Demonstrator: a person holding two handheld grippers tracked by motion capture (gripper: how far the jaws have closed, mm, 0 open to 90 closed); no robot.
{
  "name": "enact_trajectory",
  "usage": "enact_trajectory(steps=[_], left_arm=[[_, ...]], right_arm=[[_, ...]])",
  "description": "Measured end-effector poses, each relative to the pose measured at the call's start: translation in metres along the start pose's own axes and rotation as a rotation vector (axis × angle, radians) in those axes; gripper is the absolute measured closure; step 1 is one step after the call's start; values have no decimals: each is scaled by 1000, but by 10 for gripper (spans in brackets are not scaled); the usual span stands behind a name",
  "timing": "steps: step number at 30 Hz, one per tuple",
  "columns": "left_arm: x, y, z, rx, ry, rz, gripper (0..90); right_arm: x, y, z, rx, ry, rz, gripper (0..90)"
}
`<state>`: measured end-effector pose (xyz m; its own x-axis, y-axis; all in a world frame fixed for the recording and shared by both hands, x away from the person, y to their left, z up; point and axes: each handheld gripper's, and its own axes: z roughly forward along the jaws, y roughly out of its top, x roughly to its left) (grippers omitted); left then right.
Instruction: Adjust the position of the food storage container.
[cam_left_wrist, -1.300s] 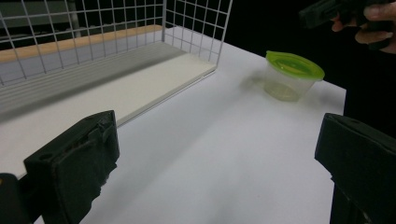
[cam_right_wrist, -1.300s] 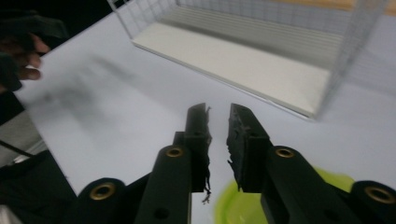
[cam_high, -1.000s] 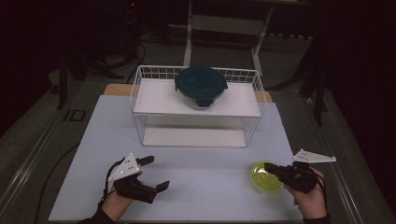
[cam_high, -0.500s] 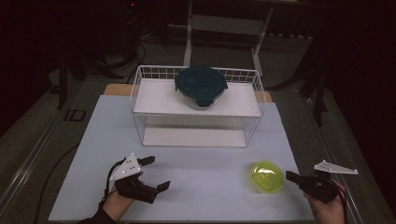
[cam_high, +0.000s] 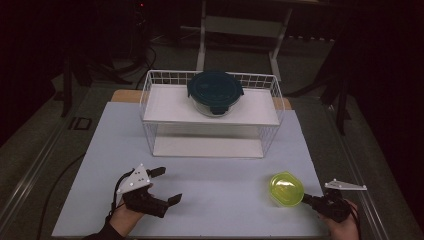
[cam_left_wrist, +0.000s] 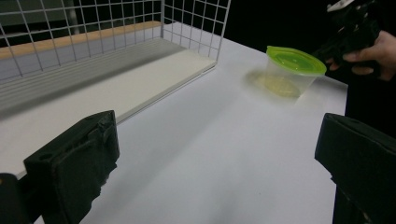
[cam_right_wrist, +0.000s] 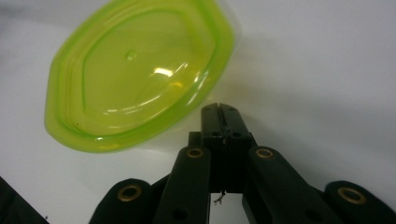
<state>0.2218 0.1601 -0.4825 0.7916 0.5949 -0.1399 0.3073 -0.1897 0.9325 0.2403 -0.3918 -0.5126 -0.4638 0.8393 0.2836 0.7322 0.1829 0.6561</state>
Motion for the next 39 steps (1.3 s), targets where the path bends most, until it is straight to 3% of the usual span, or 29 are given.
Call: enact_trajectory(steps=[24,32,39], left_arm=[[1,0,0,5,0,-3,0],[1,-1,0,6,1,-3,0],[1,-2,1,9,1,0,0]], right_arm=[[20,7,30,55,88,-39,900],[17,15,32,66,58,-53,900],[21,20,38,81,76,-63,900]])
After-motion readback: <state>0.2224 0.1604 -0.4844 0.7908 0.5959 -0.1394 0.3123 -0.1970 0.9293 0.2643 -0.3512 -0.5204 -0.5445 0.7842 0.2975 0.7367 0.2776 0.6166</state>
